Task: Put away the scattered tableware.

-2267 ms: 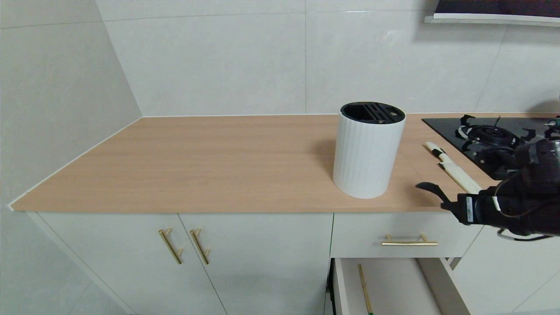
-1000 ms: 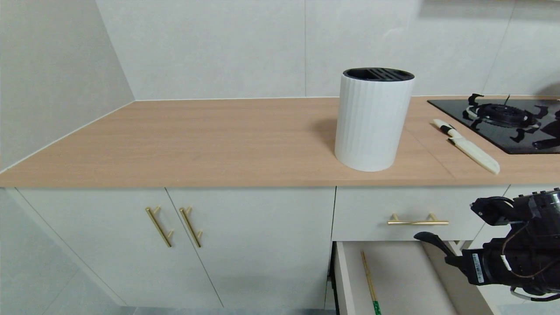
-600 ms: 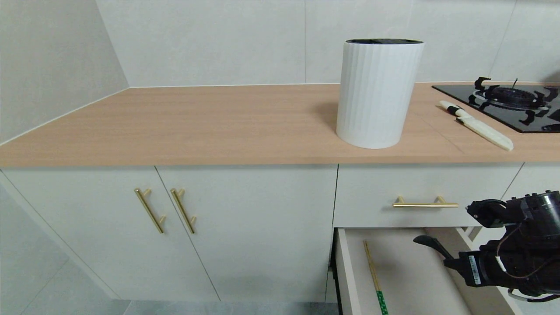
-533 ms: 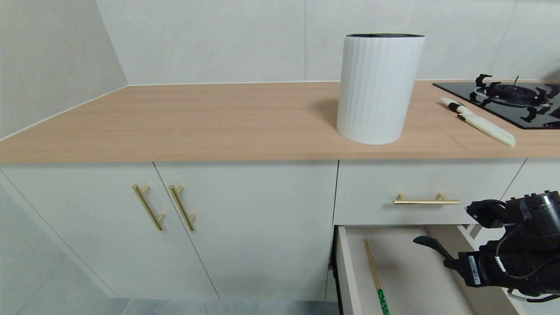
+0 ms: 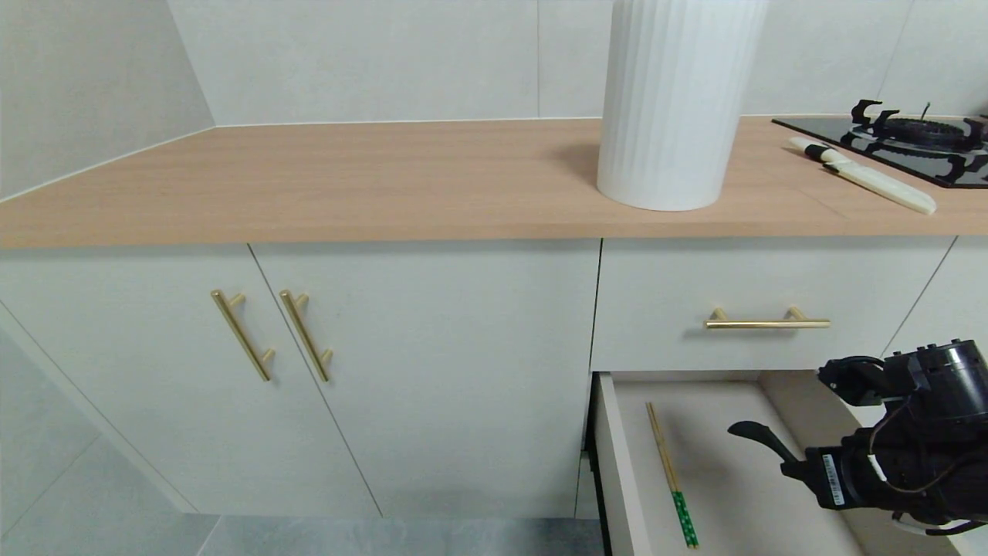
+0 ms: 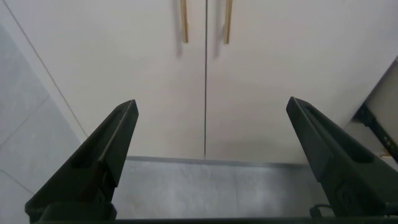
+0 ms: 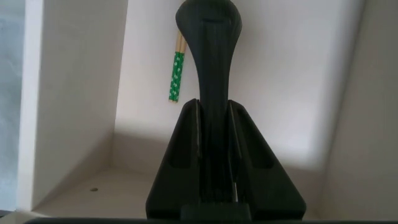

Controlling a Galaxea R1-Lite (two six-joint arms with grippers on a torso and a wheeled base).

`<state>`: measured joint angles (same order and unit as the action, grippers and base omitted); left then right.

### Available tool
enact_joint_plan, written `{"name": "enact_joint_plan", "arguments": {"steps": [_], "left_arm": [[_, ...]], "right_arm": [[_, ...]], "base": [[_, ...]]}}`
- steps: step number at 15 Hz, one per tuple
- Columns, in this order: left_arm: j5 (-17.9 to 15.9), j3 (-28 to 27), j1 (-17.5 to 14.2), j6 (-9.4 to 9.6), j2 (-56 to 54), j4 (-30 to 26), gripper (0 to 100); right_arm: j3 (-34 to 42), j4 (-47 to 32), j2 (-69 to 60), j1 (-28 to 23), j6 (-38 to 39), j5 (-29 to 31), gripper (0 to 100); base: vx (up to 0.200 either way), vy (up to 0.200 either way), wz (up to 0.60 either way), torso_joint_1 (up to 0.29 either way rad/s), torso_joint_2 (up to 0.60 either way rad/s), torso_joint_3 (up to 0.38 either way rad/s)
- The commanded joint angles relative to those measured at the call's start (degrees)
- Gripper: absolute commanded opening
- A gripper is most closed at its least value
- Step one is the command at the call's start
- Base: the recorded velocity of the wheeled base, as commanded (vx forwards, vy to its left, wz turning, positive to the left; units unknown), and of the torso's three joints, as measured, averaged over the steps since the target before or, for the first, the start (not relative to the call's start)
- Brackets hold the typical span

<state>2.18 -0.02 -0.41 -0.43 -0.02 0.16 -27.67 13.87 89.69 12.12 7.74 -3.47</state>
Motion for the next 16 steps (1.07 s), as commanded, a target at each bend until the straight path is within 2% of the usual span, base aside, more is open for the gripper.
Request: {"name": "enact_joint_plan", "arguments": {"steps": [1, 4, 6, 8, 9, 11, 12, 13, 14, 16], "left_arm": [[0.02, 0.02, -0.02, -0.01, 0.02, 0.02, 100], [0.02, 0.02, -0.02, -0.01, 0.02, 0.02, 100], [0.02, 0.02, -0.02, -0.01, 0.02, 0.02, 100], [0.02, 0.02, -0.02, -0.01, 0.02, 0.02, 100], [0.02, 0.02, -0.02, -0.01, 0.02, 0.02, 100], [0.02, 0.02, -0.02, -0.01, 0.02, 0.02, 100], [0.02, 0.02, -0.02, -0.01, 0.02, 0.02, 100], [0.02, 0.02, -0.02, -0.01, 0.02, 0.02, 100], [0.02, 0.02, -0.02, -0.01, 0.02, 0.02, 100], [0.02, 0.02, -0.02, -0.01, 0.02, -0.07, 100]], "right_arm": [[-0.01, 0.01, 0.14, 0.01, -0.01, -0.04, 0], [-0.1, 0.1, 1.28, 0.19, -0.01, -0.04, 0], [-0.01, 2.65, 6.38, 0.54, -0.01, 0.13, 0], [-0.19, 7.84, 14.29, 2.21, 1.75, 4.62, 0], [0.16, 13.9, 20.53, 2.91, 5.0, 9.28, 0], [2.01, 23.92, 30.2, 3.26, 6.23, 14.99, 0], [3.06, 29.81, 33.54, 3.26, 6.32, 16.48, 0], [3.06, 29.81, 33.54, 3.26, 6.32, 16.48, 0], [5.61, 40.71, 38.63, 3.26, 5.71, 16.83, 0], [6.84, 49.85, 43.12, 3.26, 4.04, 16.92, 0]], "base": [[0.0, 0.0, 0.0, 0.0, 0.0, 0.0], [0.0, 0.0, 0.0, 0.0, 0.0, 0.0], [0.0, 0.0, 0.0, 0.0, 0.0, 0.0], [0.0, 0.0, 0.0, 0.0, 0.0, 0.0], [0.0, 0.0, 0.0, 0.0, 0.0, 0.0], [0.0, 0.0, 0.0, 0.0, 0.0, 0.0], [0.0, 0.0, 0.0, 0.0, 0.0, 0.0], [0.0, 0.0, 0.0, 0.0, 0.0, 0.0], [0.0, 0.0, 0.0, 0.0, 0.0, 0.0], [0.0, 0.0, 0.0, 0.0, 0.0, 0.0]]}}
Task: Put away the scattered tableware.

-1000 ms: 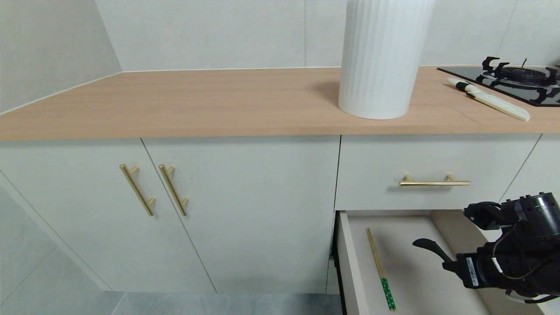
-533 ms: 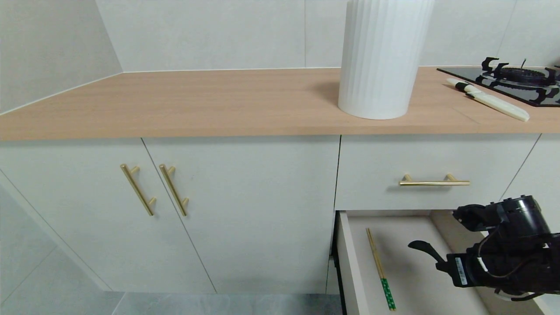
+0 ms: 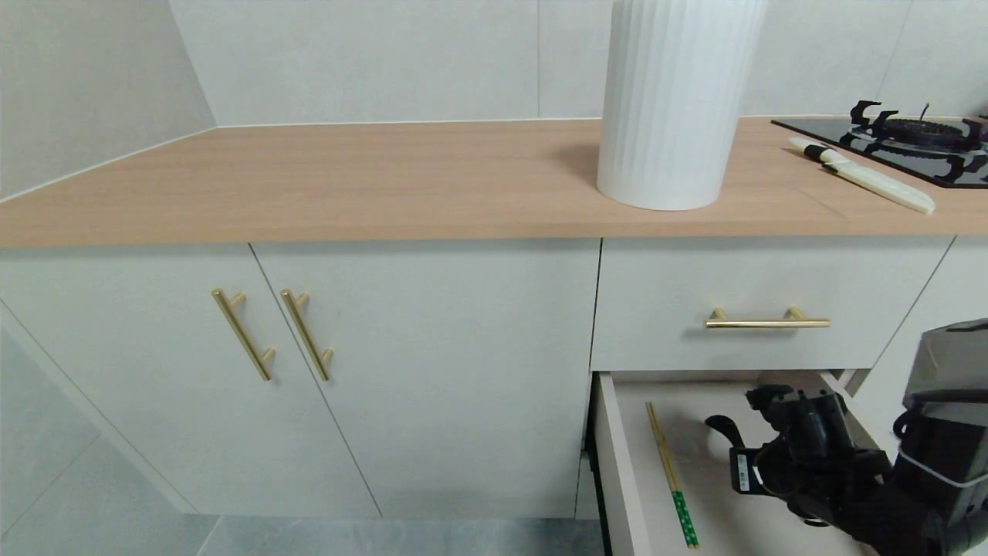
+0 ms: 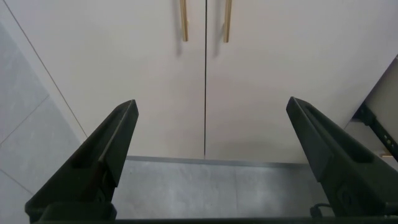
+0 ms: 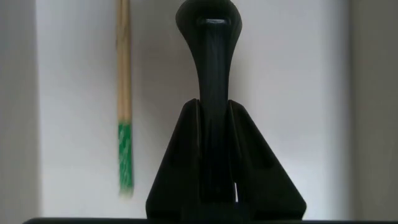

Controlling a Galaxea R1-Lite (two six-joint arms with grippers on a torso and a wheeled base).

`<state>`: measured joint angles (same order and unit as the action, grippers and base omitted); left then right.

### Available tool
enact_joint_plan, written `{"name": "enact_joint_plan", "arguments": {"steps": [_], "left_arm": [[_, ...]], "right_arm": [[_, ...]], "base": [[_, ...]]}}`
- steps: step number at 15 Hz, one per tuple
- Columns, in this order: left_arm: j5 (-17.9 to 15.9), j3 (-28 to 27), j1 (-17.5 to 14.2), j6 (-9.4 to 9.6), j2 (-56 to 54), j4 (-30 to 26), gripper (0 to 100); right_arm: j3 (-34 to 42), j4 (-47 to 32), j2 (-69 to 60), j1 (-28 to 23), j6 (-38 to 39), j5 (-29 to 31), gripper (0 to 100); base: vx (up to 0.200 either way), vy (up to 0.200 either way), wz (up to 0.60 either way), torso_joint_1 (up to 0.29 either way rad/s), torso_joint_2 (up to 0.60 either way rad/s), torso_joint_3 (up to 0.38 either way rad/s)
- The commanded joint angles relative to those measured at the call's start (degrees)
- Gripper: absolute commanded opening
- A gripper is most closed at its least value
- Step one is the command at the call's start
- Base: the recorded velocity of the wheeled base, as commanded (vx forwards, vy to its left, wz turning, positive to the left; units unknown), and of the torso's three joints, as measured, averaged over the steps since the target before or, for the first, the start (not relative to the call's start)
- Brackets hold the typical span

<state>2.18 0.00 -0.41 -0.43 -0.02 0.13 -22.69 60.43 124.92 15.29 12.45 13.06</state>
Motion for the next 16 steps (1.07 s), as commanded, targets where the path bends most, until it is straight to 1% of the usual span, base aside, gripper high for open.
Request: {"name": "enact_joint_plan", "arguments": {"steps": [1, 5, 9, 10, 14, 15, 16], "left_arm": [[0.02, 0.0, -0.02, -0.01, 0.02, 0.04, 100], [0.02, 0.0, -0.02, -0.01, 0.02, 0.04, 100], [0.02, 0.0, -0.02, -0.01, 0.02, 0.04, 100], [0.02, 0.0, -0.02, -0.01, 0.02, 0.04, 100], [0.02, 0.0, -0.02, -0.01, 0.02, -0.05, 100], [0.02, 0.0, -0.02, -0.01, 0.02, 0.04, 100], [0.02, 0.0, -0.02, -0.01, 0.02, 0.04, 100]], "right_arm": [[1.94, 6.19, 9.29, 0.09, -1.46, 0.3, 0], [1.86, 12.87, 12.54, -0.26, -3.66, 0.48, 0], [1.68, 13.4, 12.72, -0.35, -3.66, 0.48, 0], [1.68, 13.4, 12.72, -0.35, -3.66, 0.48, 100], [2.12, 13.84, 9.47, -0.43, -3.39, 0.39, 100], [3.35, 13.4, 5.34, -1.14, -3.48, 0.39, 100], [3.7, 13.14, 3.84, -1.14, -3.48, 0.39, 100]], "base": [[0.0, 0.0, 0.0, 0.0, 0.0, 0.0], [0.0, 0.0, 0.0, 0.0, 0.0, 0.0], [0.0, 0.0, 0.0, 0.0, 0.0, 0.0], [0.0, 0.0, 0.0, 0.0, 0.0, 0.0], [0.0, 0.0, 0.0, 0.0, 0.0, 0.0], [0.0, 0.0, 0.0, 0.0, 0.0, 0.0], [0.0, 0.0, 0.0, 0.0, 0.0, 0.0]]}}
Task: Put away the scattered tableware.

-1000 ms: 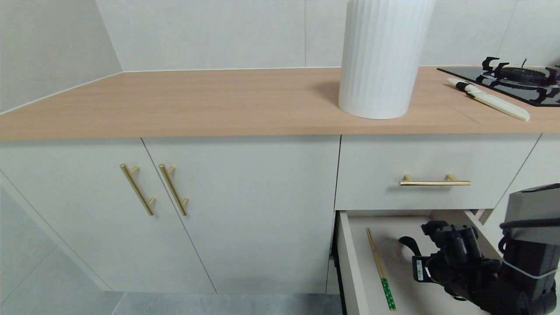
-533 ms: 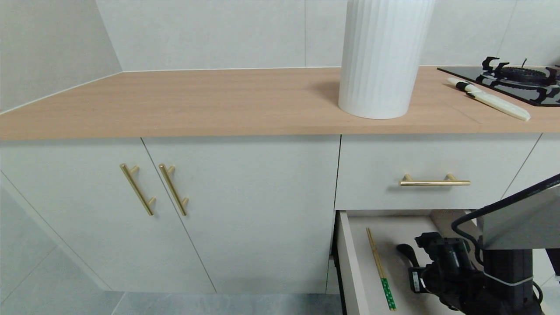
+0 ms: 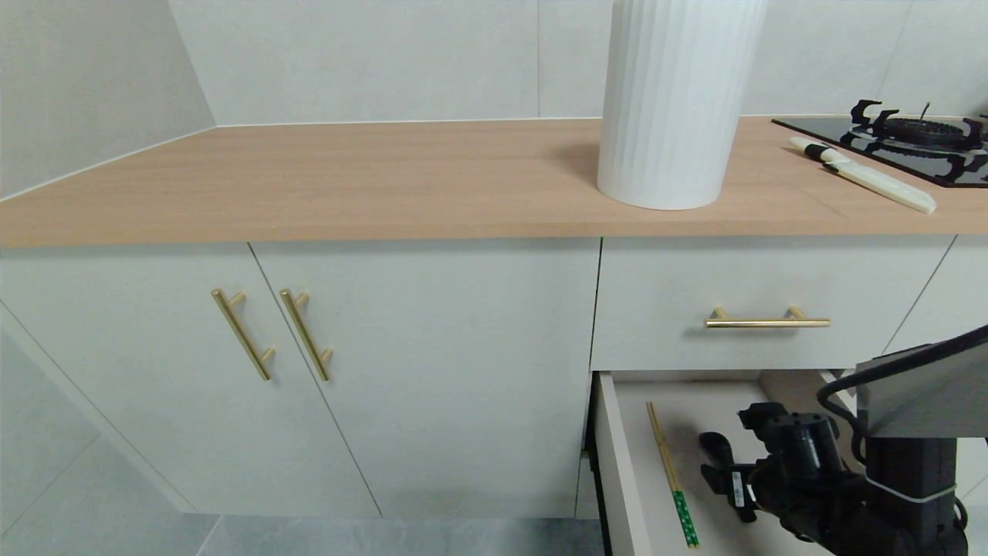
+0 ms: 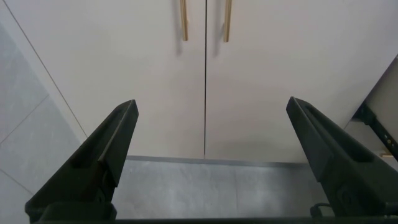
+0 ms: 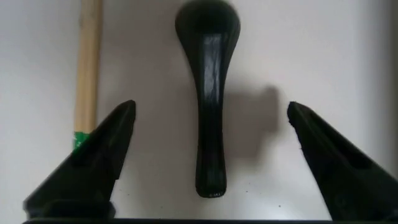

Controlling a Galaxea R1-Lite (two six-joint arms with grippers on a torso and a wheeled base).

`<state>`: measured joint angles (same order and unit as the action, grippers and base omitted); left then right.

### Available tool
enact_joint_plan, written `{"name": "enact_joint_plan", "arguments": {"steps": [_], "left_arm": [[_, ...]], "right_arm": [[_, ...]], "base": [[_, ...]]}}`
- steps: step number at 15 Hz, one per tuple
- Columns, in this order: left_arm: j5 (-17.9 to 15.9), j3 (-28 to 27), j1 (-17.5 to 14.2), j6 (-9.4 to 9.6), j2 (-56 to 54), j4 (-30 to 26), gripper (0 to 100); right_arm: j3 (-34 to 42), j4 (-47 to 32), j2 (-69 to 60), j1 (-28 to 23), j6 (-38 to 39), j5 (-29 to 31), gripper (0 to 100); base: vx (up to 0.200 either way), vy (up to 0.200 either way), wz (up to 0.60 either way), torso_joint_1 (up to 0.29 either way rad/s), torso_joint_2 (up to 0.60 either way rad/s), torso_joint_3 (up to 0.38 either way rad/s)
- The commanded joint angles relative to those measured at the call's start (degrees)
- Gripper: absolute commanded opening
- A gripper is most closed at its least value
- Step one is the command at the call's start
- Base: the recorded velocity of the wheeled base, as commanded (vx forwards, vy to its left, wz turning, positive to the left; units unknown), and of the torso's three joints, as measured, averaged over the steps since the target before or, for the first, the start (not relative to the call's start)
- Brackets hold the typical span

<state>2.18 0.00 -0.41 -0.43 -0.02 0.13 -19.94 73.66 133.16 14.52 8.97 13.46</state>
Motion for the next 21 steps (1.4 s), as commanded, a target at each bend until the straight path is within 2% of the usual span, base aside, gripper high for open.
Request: {"name": "enact_joint_plan", "arguments": {"steps": [1, 3, 5, 6, 7, 9, 10, 11, 13, 19, 21], "left_arm": [[0.02, 0.0, -0.02, -0.01, 0.02, 0.04, 100], [0.02, 0.0, -0.02, 0.25, 0.02, 0.04, 100], [0.02, 0.0, -0.02, 0.16, 0.02, 0.04, 100], [0.02, 0.0, -0.02, 0.16, 0.02, -0.05, 100], [0.02, 0.0, -0.02, 0.69, 0.02, -0.05, 100], [0.02, 0.0, -0.02, -0.01, 0.02, 0.04, 100], [0.02, 0.0, -0.02, -0.01, 0.02, 0.04, 100], [0.02, 0.0, -0.02, -0.01, 0.02, 0.04, 100], [0.02, 0.0, -0.02, -0.01, 0.02, 0.04, 100], [0.02, 0.0, -0.02, -0.01, 0.02, 0.04, 100], [0.02, 0.0, -0.02, -0.01, 0.02, -0.05, 100]], "right_arm": [[1.57, -4.13, -11.61, -0.37, -0.01, -0.1, 100], [0.7, -18.46, -26.99, 0.86, 0.43, -0.19, 100], [-3.7, -35.16, -39.03, 1.48, 0.7, -0.27, 100], [-4.75, -38.41, -40.78, 1.48, 0.96, -0.27, 100], [-9.68, -53.7, -45.79, 2.8, 3.51, -0.27, 100], [-14.95, -68.91, -48.43, 4.99, 6.58, -1.15, 100], [-14.95, -68.91, -48.43, 4.99, 6.58, -1.15, 100], [-15.92, -73.22, -50.36, 6.75, 6.67, -2.21, 100], [-15.92, -74.18, -52.3, 7.1, 6.58, -2.21, 100], [-17.15, -83.5, -57.22, 11.23, 6.06, -2.65, 100], [-17.15, -87.89, -56.96, 13.96, 5.62, -2.65, 100]], "base": [[0.0, 0.0, 0.0, 0.0, 0.0, 0.0], [0.0, 0.0, 0.0, 0.0, 0.0, 0.0], [0.0, 0.0, 0.0, 0.0, 0.0, 0.0], [0.0, 0.0, 0.0, 0.0, 0.0, 0.0], [0.0, 0.0, 0.0, 0.0, 0.0, 0.0], [0.0, 0.0, 0.0, 0.0, 0.0, 0.0], [0.0, 0.0, 0.0, 0.0, 0.0, 0.0], [0.0, 0.0, 0.0, 0.0, 0.0, 0.0], [0.0, 0.0, 0.0, 0.0, 0.0, 0.0], [-0.2, 0.0, 0.0, 0.004, 0.0, 0.002], [0.0, 0.0, 0.0, 0.0, 0.0, 0.0]]}}
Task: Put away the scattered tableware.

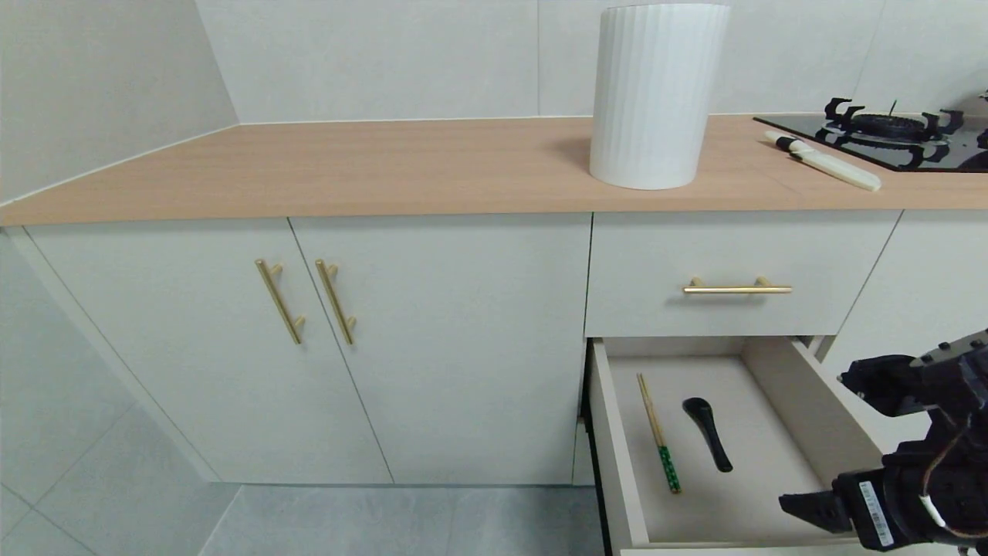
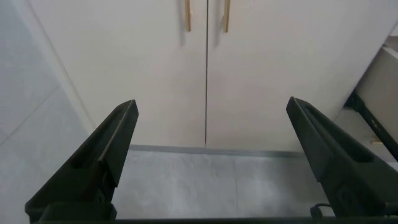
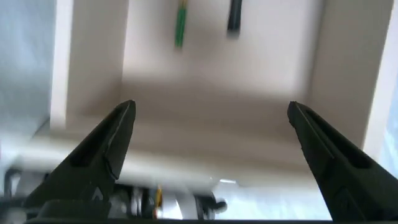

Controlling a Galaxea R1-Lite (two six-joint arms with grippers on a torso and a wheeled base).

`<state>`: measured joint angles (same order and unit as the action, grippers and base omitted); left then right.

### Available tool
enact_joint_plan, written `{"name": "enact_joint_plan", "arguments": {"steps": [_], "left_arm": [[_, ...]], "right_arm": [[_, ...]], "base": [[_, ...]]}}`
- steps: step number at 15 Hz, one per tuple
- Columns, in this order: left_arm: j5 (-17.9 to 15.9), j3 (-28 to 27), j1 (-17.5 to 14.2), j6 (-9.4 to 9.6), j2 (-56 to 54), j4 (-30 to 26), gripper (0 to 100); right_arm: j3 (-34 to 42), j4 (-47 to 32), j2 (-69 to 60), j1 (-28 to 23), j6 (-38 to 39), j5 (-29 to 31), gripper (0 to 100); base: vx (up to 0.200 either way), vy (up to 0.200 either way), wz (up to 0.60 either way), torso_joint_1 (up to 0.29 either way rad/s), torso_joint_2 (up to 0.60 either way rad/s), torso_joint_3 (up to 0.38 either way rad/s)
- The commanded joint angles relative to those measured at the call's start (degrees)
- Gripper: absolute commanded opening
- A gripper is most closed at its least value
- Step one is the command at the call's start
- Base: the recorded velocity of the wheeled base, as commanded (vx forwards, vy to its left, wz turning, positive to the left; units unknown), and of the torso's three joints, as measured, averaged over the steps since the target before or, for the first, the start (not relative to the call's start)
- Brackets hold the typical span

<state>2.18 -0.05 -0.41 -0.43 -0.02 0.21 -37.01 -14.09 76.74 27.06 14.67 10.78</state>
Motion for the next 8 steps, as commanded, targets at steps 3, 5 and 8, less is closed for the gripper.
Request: {"name": "enact_joint_plan", "arguments": {"steps": [3, 5, 8], "left_arm": [[0.02, 0.05, -0.02, -0.01, 0.02, -0.03, 100], [0.02, 0.05, -0.02, -0.01, 0.02, -0.12, 100], [0.02, 0.05, -0.02, -0.01, 0.02, -0.12, 100]], "right_arm": [[-0.08, -4.89, 3.42, 2.38, -0.51, -1.2, 100], [-0.08, -7.0, 5.97, 2.47, -0.51, -1.9, 100], [-1.49, -11.48, 7.81, 2.56, -0.69, -4.54, 100]], "base": [[0.0, 0.0, 0.0, 0.0, 0.0, 0.0], [0.0, 0.0, 0.0, 0.0, 0.0, 0.0], [0.0, 0.0, 0.0, 0.0, 0.0, 0.0]]}}
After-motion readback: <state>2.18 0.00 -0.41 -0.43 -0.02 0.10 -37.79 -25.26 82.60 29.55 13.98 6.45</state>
